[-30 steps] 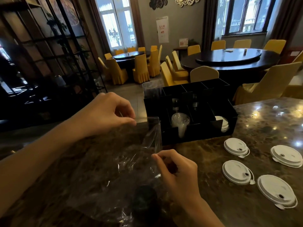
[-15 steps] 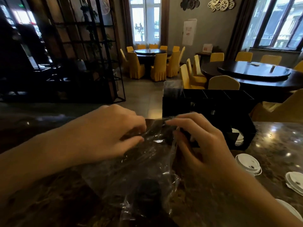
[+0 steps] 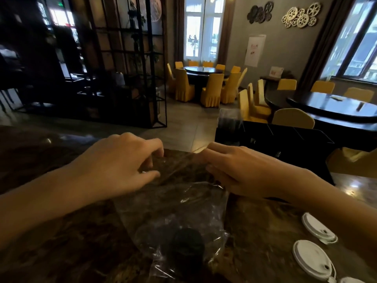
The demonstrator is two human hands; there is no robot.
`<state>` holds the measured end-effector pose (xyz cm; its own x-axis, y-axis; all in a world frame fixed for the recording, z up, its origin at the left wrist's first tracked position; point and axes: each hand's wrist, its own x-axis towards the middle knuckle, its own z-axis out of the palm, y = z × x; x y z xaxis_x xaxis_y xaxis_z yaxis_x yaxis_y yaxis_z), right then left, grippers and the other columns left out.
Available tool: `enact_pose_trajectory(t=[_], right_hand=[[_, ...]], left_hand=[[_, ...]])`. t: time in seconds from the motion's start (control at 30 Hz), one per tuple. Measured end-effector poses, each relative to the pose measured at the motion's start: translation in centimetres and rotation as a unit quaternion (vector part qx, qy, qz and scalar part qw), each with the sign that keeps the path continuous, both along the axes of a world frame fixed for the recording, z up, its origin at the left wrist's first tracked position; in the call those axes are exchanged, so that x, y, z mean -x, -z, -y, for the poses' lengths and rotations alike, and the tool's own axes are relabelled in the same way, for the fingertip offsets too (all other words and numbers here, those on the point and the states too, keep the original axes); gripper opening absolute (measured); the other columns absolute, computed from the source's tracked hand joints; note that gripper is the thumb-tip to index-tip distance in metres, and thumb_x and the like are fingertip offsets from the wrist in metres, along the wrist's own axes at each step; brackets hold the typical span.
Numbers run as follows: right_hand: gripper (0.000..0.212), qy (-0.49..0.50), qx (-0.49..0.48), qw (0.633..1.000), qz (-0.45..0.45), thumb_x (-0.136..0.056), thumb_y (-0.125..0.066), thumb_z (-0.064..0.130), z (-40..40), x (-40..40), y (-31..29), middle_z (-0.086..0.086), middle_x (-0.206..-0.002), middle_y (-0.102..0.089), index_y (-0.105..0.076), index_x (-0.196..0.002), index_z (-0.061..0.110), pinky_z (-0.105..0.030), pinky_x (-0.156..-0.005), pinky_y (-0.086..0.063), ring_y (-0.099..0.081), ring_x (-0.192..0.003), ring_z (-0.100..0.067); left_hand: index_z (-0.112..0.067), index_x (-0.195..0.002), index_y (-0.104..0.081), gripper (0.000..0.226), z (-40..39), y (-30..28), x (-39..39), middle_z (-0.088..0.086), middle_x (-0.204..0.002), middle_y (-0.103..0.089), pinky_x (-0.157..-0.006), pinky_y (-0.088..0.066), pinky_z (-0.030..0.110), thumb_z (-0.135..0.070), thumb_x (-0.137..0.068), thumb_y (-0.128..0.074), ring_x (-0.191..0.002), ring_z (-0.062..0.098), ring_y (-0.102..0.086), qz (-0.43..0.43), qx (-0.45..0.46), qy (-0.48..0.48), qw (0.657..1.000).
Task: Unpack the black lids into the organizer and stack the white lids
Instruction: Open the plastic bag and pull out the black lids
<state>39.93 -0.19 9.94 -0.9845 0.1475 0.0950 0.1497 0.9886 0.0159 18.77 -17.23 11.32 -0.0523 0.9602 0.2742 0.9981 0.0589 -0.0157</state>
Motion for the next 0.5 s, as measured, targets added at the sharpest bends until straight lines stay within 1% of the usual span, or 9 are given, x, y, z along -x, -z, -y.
enact_pose_trajectory(t=[0.1, 0.17, 0.27, 0.33, 0.37, 0.4, 0.47, 0.5], right_hand=[[0.028, -0.008, 0.005, 1.000, 0.020, -0.107, -0.042, 0.035, -0.3, 0.2, -0.4, 0.008, -0.113, -0.053, -0.044, -0.135, 0.030, -0.038, -0.077, -0.057, -0.061, -0.085, -0.012], [0.029, -0.004, 0.023, 0.999, 0.038, -0.108, -0.041, 0.031, -0.5, 0.4, -0.6, 0.008, -0.112, -0.058, -0.047, -0.136, 0.032, -0.039, -0.082, -0.058, -0.064, -0.091, -0.012], [0.037, 0.005, 0.044, 0.995, 0.091, -0.108, -0.041, 0.020, -0.8, 0.6, -1.2, 0.009, -0.107, -0.066, -0.049, -0.141, 0.034, -0.038, -0.089, -0.057, -0.066, -0.097, -0.012], [0.037, 0.003, 0.039, 0.991, 0.129, -0.109, -0.043, 0.023, -0.8, 0.9, -1.5, 0.011, -0.105, -0.069, -0.049, -0.143, 0.036, -0.033, -0.090, -0.057, -0.066, -0.097, -0.009], [0.036, 0.001, 0.036, 0.989, 0.145, -0.109, -0.045, 0.026, -0.8, 1.0, -1.6, 0.013, -0.104, -0.068, -0.050, -0.143, 0.037, -0.030, -0.089, -0.057, -0.066, -0.097, -0.008], [0.036, -0.001, 0.034, 0.987, 0.159, -0.108, -0.048, 0.028, -0.8, 1.2, -1.7, 0.016, -0.101, -0.065, -0.050, -0.142, 0.037, -0.027, -0.086, -0.056, -0.064, -0.095, -0.007], [0.039, -0.008, 0.030, 0.985, 0.172, -0.105, -0.055, 0.028, -0.7, 1.8, -1.7, 0.020, -0.093, -0.054, -0.051, -0.143, 0.036, -0.015, -0.075, -0.050, -0.058, -0.088, -0.002], [0.041, -0.013, 0.025, 0.984, 0.177, -0.104, -0.058, 0.027, -0.7, 2.1, -1.8, 0.021, -0.091, -0.053, -0.051, -0.143, 0.035, -0.011, -0.069, -0.044, -0.054, -0.086, 0.000]], left_hand=[[-0.045, -0.102, -0.061, 0.019, -0.3, -0.6, 0.6, -0.024, -0.073, -0.056, -0.055, -0.034, 0.011, -0.044, -0.085, -0.069, -0.064, -0.011, -0.053, 0.001, -0.015, -0.013, 1.000], [-0.042, -0.098, -0.064, 0.014, -0.6, -1.2, 0.9, -0.023, -0.076, -0.058, -0.055, -0.034, 0.012, -0.039, -0.086, -0.071, -0.066, -0.009, -0.054, 0.008, -0.040, -0.018, 0.999], [-0.037, -0.102, -0.064, 0.014, -0.9, -1.6, 0.8, -0.018, -0.086, -0.059, -0.056, -0.035, 0.018, -0.037, -0.089, -0.068, -0.073, -0.001, -0.055, -0.019, -0.073, -0.041, 0.996], [-0.032, -0.111, -0.063, 0.020, -1.0, -1.3, 0.0, -0.012, -0.099, -0.060, -0.059, -0.040, 0.023, -0.035, -0.091, -0.063, -0.086, 0.009, -0.060, -0.067, -0.098, -0.052, 0.992], [-0.029, -0.114, -0.064, 0.024, -0.9, -1.2, -0.6, -0.007, -0.106, -0.062, -0.061, -0.046, 0.026, -0.032, -0.091, -0.061, -0.092, 0.014, -0.062, -0.090, -0.113, -0.037, 0.989], [-0.024, -0.114, -0.066, 0.027, -0.7, -1.0, -1.4, -0.002, -0.108, -0.064, -0.060, -0.052, 0.031, -0.028, -0.088, -0.061, -0.093, 0.019, -0.064, -0.105, -0.122, -0.007, 0.987], [-0.017, -0.108, -0.070, 0.027, -0.5, -0.7, -3.1, 0.003, -0.099, -0.068, -0.058, -0.058, 0.035, -0.022, -0.083, -0.061, -0.082, 0.021, -0.068, -0.104, -0.112, 0.079, 0.985], [-0.020, -0.107, -0.070, 0.026, -0.6, -0.4, -3.6, 0.000, -0.094, -0.069, -0.060, -0.059, 0.035, -0.023, -0.083, -0.058, -0.079, 0.018, -0.067, -0.096, -0.082, 0.109, 0.986]])
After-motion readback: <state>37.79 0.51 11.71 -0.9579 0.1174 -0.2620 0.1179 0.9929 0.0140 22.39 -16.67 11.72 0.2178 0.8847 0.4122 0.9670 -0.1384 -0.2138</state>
